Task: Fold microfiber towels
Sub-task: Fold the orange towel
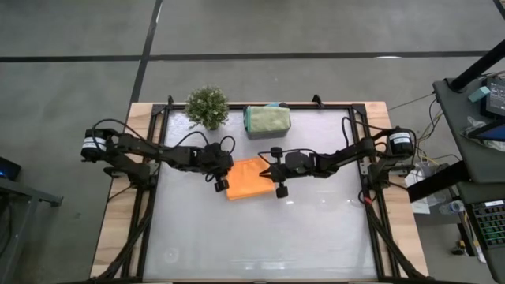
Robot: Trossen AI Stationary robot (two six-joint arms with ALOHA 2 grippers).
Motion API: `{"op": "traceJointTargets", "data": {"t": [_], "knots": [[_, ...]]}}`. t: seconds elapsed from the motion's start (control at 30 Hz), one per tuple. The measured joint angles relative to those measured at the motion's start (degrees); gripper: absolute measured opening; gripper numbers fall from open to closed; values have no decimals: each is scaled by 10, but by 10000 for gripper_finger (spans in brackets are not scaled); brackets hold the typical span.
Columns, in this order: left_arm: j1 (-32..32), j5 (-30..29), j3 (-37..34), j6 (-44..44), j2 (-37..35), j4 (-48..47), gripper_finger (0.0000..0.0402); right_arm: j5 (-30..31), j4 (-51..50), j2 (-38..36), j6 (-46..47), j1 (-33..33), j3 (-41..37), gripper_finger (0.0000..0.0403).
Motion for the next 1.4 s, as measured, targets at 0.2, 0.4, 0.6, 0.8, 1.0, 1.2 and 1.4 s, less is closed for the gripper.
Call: {"op": "traceJointTargets", "data": {"t": [0.2, 0.4, 0.6, 0.8, 1.0, 1.2, 1.4], "knots": [[0, 1, 1, -20, 5, -8, 65, 0, -4, 0, 0, -6, 0, 9], [0, -1, 1, -51, 36, -14, 118, -1, -9, 0, 0, -6, 0, 9], [1, 33, 14, -47, 77, -9, 123, 0, -11, 0, -1, -8, 0, 9], [0, 42, 21, -18, 73, -15, 106, 0, -11, 0, -4, -11, 0, 9], [0, 50, 23, 3, 62, -17, 19, 0, -11, 0, 0, -19, 0, 9], [0, 59, 23, -1, 54, -16, 1, 0, -11, 0, 1, -22, 0, 9], [0, 21, 28, 14, 15, -17, 0, -1, -16, 0, 6, -22, 0, 9]]}}
